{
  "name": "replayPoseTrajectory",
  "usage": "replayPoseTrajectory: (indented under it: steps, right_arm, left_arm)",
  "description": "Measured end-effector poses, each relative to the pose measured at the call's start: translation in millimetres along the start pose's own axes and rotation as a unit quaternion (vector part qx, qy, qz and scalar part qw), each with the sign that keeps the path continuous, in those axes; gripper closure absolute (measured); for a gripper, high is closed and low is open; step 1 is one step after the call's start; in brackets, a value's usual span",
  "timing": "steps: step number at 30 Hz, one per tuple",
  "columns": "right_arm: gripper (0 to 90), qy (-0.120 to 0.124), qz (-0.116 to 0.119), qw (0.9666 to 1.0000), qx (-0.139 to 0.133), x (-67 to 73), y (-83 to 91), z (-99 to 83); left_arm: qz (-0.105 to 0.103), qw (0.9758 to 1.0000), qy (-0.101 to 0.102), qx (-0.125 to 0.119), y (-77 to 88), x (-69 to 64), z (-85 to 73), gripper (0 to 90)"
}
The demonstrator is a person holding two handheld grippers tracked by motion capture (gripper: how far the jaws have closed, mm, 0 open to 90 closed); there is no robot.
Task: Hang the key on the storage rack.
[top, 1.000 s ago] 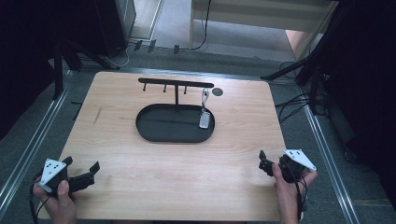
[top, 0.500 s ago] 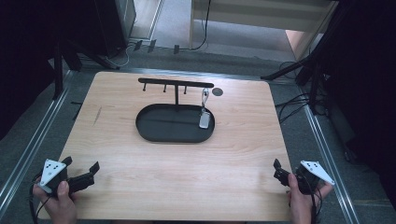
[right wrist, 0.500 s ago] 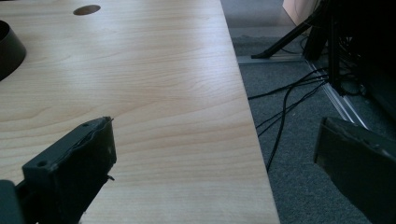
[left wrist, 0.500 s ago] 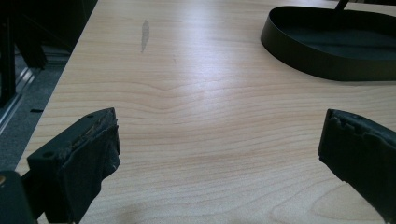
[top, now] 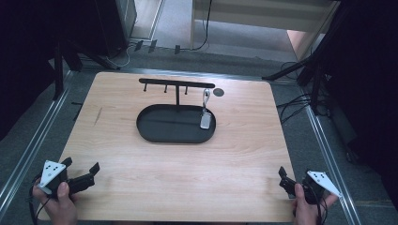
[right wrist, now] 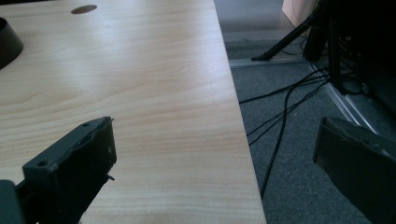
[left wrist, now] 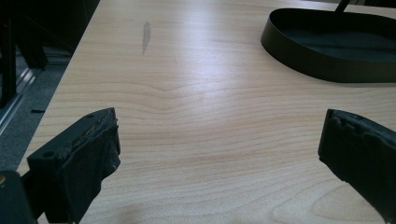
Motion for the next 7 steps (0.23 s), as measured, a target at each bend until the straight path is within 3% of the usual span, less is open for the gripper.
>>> replayPoseTrajectory:
  steps: [7]
  right_arm:
    - [0.0,-0.023,-0.007,0.9992,-0.031,-3.9,5.4,-1.2]
  left_arm:
    - [0.005,1.0000,0.001,0.004,-1.5,-0.4,0.4,0.0]
Point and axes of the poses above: each handheld gripper's, and its own axes: y roughly backward along the jaws, z roughly out of its top, x roughly to its left, the point moved 2 cm from there along -y, roughly forward along the jaws, and after that the axes turned 7 degrees about y, right-handed, at the moved point
